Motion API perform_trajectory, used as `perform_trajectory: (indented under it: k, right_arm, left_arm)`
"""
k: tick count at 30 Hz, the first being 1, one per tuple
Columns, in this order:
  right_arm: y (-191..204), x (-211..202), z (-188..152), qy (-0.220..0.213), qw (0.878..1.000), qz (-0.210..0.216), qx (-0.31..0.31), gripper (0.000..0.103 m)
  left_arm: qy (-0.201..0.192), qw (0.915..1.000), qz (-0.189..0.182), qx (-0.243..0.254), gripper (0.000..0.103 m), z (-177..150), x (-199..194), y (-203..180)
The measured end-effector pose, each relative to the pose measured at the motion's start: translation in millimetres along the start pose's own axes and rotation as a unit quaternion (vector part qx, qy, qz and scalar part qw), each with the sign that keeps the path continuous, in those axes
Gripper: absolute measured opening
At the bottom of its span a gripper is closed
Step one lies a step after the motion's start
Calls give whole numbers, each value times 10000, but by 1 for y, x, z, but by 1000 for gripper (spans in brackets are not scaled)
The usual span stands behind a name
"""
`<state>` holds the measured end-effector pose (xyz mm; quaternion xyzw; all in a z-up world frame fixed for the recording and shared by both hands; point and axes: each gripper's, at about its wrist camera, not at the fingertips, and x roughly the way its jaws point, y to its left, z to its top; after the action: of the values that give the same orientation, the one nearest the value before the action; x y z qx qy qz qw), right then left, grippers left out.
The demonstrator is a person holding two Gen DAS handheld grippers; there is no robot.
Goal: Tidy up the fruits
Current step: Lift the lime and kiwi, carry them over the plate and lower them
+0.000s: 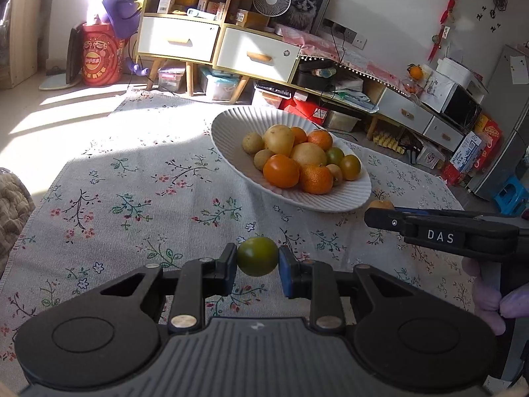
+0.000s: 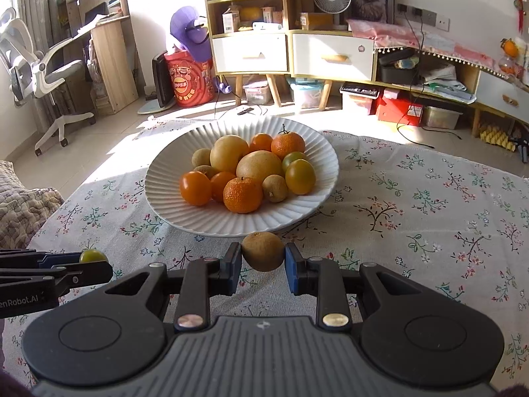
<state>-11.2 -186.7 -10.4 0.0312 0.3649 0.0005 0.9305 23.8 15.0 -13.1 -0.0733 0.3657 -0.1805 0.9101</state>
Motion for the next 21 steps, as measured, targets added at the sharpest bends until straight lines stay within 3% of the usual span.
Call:
perform_trajectory:
  k: [7, 21]
  right_arm:
    - [-14, 3, 12, -57, 9995, 179, 243, 25]
    - [-39, 23, 25, 44, 9963, 487, 714, 25]
  left_arm:
    - [-124, 9987, -378, 324, 15, 19, 16, -31]
    - [39, 9984, -258, 507, 16, 33, 61, -40]
